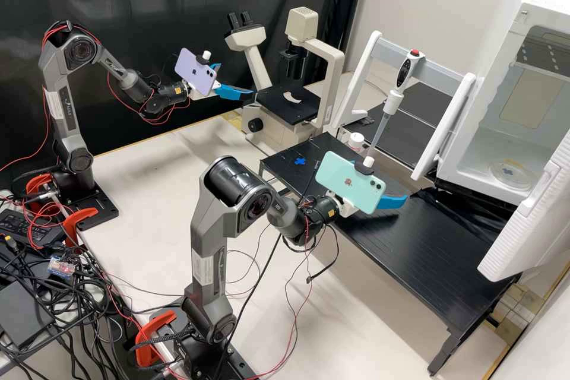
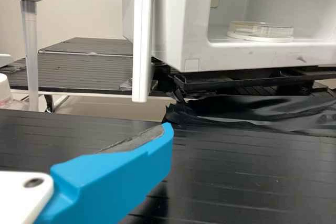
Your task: Move the petri dish to the microscope
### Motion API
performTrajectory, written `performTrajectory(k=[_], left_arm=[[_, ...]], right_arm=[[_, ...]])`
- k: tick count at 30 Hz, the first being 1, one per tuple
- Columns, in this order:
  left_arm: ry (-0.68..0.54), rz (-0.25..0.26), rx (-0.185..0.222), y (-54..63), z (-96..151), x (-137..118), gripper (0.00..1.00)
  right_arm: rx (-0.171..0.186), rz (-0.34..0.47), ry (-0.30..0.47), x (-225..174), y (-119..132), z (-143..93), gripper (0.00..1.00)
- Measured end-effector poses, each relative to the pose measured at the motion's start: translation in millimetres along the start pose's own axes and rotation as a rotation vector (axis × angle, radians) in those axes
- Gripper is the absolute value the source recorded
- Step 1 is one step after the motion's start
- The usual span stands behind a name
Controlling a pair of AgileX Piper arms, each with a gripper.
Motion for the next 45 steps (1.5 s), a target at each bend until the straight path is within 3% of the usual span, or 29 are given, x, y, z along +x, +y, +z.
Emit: performTrajectory(k=[13, 18, 29, 35, 45], left_arm=[[0.000, 0.000, 0.000, 0.0, 0, 0, 1.00], [0.000, 0.000, 0.000, 0.0, 0, 0, 1.00], [0.000, 0.000, 0.000, 0.0, 0, 0, 1.00], [0.000, 0.000, 0.000, 0.0, 0, 0, 1.00], [0.000, 0.000, 0.000, 0.0, 0, 0, 1.00]], right_arm=[[-0.003, 0.024, -0.026, 0, 8, 9, 1.00], [0.030, 0.065, -0.052, 0, 21, 19, 1.00], [0.038, 0.221, -0.045, 24, 75, 26, 1.00], [0.059, 0.261, -0.108, 46, 96, 36, 1.00], [0.006, 0.358, -0.163, 70, 131, 41, 1.00]])
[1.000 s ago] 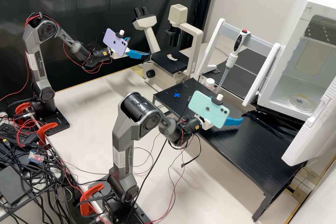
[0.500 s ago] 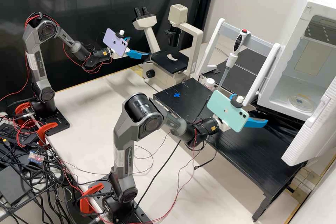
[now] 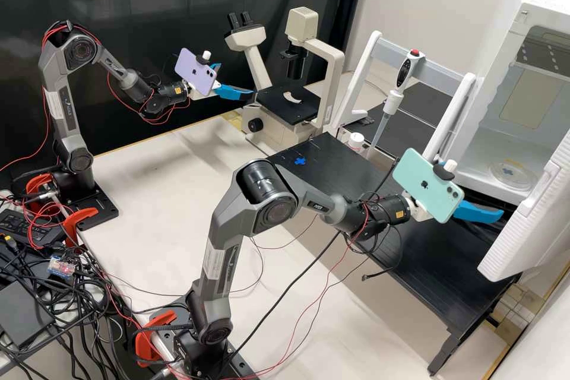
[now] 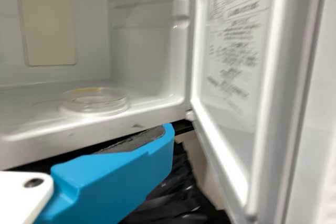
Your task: Move the petri dish to the microscope
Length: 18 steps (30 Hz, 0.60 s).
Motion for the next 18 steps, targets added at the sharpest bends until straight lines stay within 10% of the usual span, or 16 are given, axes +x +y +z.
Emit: performTrajectory(k=[18], left_arm=[[0.000, 0.000, 0.000, 0.0, 0, 0, 1.00]], right_arm=[[-0.064, 0.038, -0.012, 41, 2, -17, 1.00]])
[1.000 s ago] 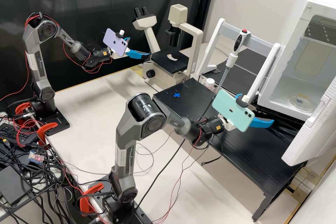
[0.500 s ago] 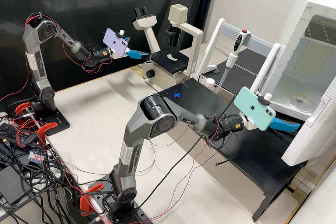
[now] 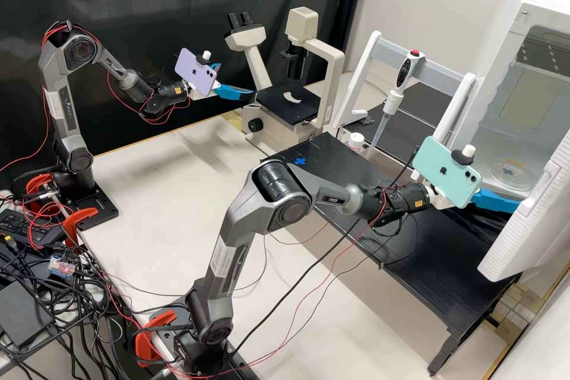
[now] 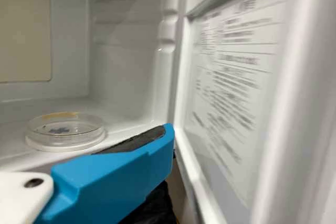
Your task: Move the petri dish to the microscope
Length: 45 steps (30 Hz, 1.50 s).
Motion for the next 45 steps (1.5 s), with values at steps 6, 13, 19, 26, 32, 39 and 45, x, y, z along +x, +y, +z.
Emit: performTrajectory(k=[6, 13, 19, 26, 32, 39, 45], left_arm=[[0.000, 0.000, 0.000, 0.0, 0, 0, 1.00], [0.000, 0.000, 0.000, 0.0, 0, 0, 1.00], [0.000, 0.000, 0.000, 0.0, 0, 0, 1.00], [0.000, 0.000, 0.000, 0.0, 0, 0, 1.00], [0.000, 0.000, 0.000, 0.0, 0, 0, 1.00], [0.000, 0.000, 0.000, 0.0, 0, 0, 1.00], [0.000, 0.000, 0.000, 0.0, 0, 0, 1.00]], right_arm=[[0.016, -0.026, 0.006, 8, -8, -11, 1.00], [0.009, -0.019, -0.008, 22, -15, -13, 1.00], [-0.005, -0.049, -0.033, 33, -22, -11, 1.00], [-0.007, -0.071, -0.043, 41, -29, -8, 1.00], [-0.010, -0.072, -0.038, 53, -28, -8, 1.00], [-0.039, -0.085, -0.033, 67, -29, 0, 1.00], [-0.001, -0.085, -0.036, 75, -29, 3, 1.00]])
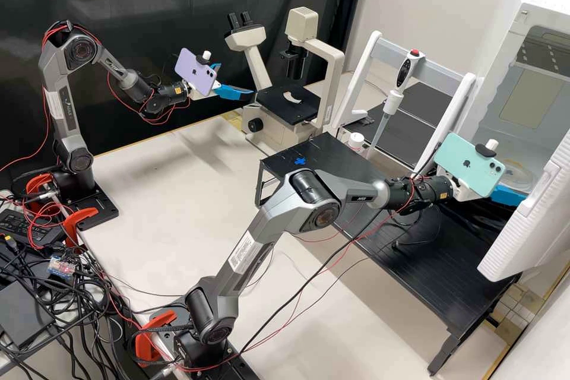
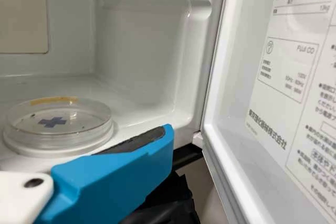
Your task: Move the petri dish to the microscope
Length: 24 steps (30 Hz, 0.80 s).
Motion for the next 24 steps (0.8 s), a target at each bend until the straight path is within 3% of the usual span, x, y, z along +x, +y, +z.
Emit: performTrajectory(k=[10, 13, 24], left_arm=[[0.000, 0.000, 0.000, 0.0, 0, 0, 1.00], [0.000, 0.000, 0.000, 0.0, 0, 0, 1.00], [0.000, 0.000, 0.000, 0.0, 0, 0, 1.00]], right_arm=[[0.026, -0.058, 0.010, 5, -9, 3, 1.00], [0.048, -0.072, 0.017, 6, -9, 2, 1.00], [-0.010, -0.085, 0.056, 10, 0, -10, 1.00]])
